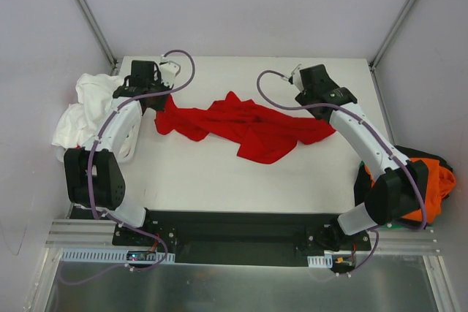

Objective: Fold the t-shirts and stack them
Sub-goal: Flatten out the tshirt

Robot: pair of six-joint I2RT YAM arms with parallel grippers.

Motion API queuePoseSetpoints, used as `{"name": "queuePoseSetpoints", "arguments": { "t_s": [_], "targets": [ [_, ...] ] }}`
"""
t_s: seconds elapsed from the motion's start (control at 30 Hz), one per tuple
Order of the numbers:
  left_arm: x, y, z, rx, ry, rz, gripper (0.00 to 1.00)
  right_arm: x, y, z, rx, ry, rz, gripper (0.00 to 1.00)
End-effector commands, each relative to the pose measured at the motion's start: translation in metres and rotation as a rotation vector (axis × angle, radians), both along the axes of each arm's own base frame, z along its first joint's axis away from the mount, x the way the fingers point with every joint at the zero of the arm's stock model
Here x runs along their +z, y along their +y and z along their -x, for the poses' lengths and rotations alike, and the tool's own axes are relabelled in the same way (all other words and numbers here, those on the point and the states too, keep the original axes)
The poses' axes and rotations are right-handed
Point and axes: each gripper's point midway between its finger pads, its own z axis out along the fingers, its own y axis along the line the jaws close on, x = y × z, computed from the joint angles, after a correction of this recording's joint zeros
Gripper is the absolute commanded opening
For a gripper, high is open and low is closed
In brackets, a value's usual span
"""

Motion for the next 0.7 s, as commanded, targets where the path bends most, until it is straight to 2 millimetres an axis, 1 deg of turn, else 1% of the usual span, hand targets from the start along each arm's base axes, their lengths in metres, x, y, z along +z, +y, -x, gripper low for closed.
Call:
{"name": "queuePoseSetpoints", "arguments": {
  "t_s": [0.0,0.07,0.1,0.13,0.2,0.27,0.3,0.33,0.37,0.43,0.47,0.57,0.6,0.67],
  "targets": [
    [-0.008,-0.008,-0.002,-0.015,0.008,0.044,0.00,-0.009,0.017,0.006,0.033,0.027,-0.066,0.70],
    [-0.014,-0.010,-0.003,-0.018,0.022,0.053,0.00,-0.018,0.028,0.012,0.055,0.060,-0.083,0.72],
    [-0.015,-0.010,-0.004,-0.018,0.026,0.057,0.00,-0.023,0.043,0.017,0.099,0.084,-0.106,0.72],
    [-0.017,-0.012,-0.004,-0.020,0.031,0.060,0.00,-0.028,0.051,0.022,0.120,0.107,-0.117,0.70],
    [-0.022,-0.014,-0.005,-0.024,0.045,0.067,0.00,-0.041,0.081,0.034,0.192,0.151,-0.161,0.69],
    [-0.029,-0.016,-0.006,-0.028,0.062,0.065,0.00,-0.052,0.102,0.043,0.241,0.187,-0.178,0.66],
    [-0.032,-0.017,-0.007,-0.031,0.067,0.067,0.00,-0.061,0.123,0.053,0.290,0.216,-0.184,0.65],
    [-0.033,-0.018,-0.007,-0.033,0.072,0.067,0.00,-0.064,0.133,0.057,0.316,0.228,-0.188,0.64],
    [-0.038,-0.019,-0.007,-0.032,0.083,0.069,0.00,-0.074,0.150,0.064,0.355,0.255,-0.179,0.63],
    [-0.042,-0.020,-0.008,-0.035,0.091,0.069,0.00,-0.081,0.166,0.067,0.380,0.266,-0.183,0.63],
    [-0.046,-0.020,-0.008,-0.034,0.100,0.069,0.00,-0.091,0.175,0.071,0.398,0.287,-0.172,0.62],
    [-0.051,-0.022,-0.008,-0.037,0.111,0.076,0.00,-0.105,0.198,0.077,0.439,0.320,-0.174,0.61],
    [-0.052,-0.022,-0.008,-0.038,0.112,0.077,0.00,-0.119,0.203,0.078,0.442,0.352,-0.151,0.61],
    [-0.053,-0.023,-0.009,-0.041,0.114,0.080,0.00,-0.126,0.216,0.080,0.466,0.361,-0.138,0.60]
  ]
}}
